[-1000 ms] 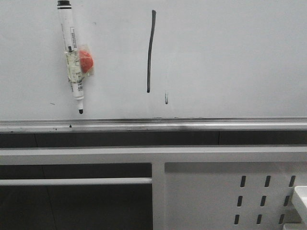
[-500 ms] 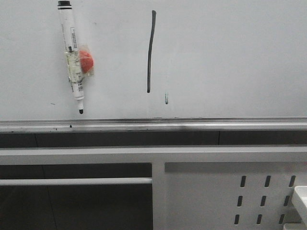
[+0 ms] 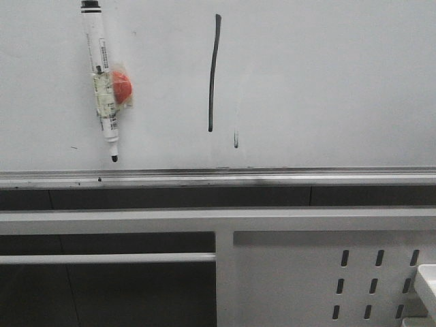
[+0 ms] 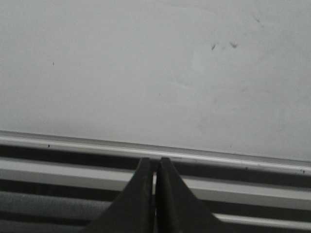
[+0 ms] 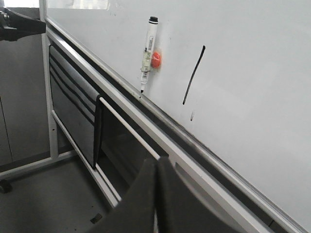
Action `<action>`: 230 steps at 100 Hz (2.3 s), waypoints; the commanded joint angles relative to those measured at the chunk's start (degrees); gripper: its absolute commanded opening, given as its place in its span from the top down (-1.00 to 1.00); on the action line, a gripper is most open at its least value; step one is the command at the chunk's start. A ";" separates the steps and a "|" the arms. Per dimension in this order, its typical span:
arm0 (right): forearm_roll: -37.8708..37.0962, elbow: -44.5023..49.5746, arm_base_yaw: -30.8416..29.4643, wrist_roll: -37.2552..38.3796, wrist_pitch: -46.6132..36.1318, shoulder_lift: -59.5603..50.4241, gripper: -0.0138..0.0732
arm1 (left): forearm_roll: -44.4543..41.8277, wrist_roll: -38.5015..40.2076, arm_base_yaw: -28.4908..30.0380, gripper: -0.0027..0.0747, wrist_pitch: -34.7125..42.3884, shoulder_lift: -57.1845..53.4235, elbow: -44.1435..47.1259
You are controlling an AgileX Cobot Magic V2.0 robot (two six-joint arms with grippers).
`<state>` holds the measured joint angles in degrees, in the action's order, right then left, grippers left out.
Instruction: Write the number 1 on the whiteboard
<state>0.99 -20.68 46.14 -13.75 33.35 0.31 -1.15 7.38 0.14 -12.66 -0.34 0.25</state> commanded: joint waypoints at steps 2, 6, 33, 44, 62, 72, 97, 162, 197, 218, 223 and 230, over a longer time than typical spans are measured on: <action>-0.20 -1.25 0.01 -0.02 -4.32 1.29 0.84 | 0.29 0.54 0.11 0.98 0.99 -1.22 2.01; -0.20 -1.25 0.01 -0.02 -4.32 1.29 0.84 | 0.00 0.24 0.11 0.98 0.23 -1.22 2.01; -0.20 -1.25 0.01 -0.02 -4.32 1.29 0.84 | 2.29 -5.54 0.11 0.98 -3.64 -1.22 2.01; -0.20 -1.25 0.01 -0.02 -4.32 1.29 0.84 | 2.29 -5.54 0.11 0.98 -3.64 -1.22 2.01; -0.20 -1.25 0.01 -0.02 -4.32 1.29 0.84 | 2.29 -5.54 0.11 0.98 -3.51 -1.22 2.01; -0.20 -1.25 0.01 -0.02 -4.32 1.29 0.84 | 2.29 -5.54 0.11 0.98 -3.51 -1.22 2.01; -0.20 -1.25 0.01 -0.02 -4.32 1.29 0.84 | 2.29 -5.54 0.11 0.98 -3.51 -1.22 2.01; 12.52 14.44 0.01 0.21 -35.61 1.29 0.84 | 2.29 -5.54 0.11 0.98 -3.51 -1.22 2.01; 14.03 21.84 -12.00 5.47 -36.63 0.55 0.84 | 2.29 -5.54 0.11 0.98 -3.42 -1.22 2.01; 11.22 21.84 -34.88 5.24 -29.38 -2.12 0.84 | 2.29 -5.54 0.11 0.98 -3.42 -1.22 2.01; 10.54 21.84 -39.12 5.24 -28.44 -2.12 0.84 | 2.29 -5.54 0.11 0.98 -3.42 -1.22 2.01; 8.14 21.84 -43.89 5.24 -26.81 -2.12 0.84 | 2.29 -5.54 0.11 0.98 -3.42 -1.22 2.01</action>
<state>12.02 0.45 7.23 -8.49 8.21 -0.46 0.51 1.85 0.14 -19.29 -0.34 0.25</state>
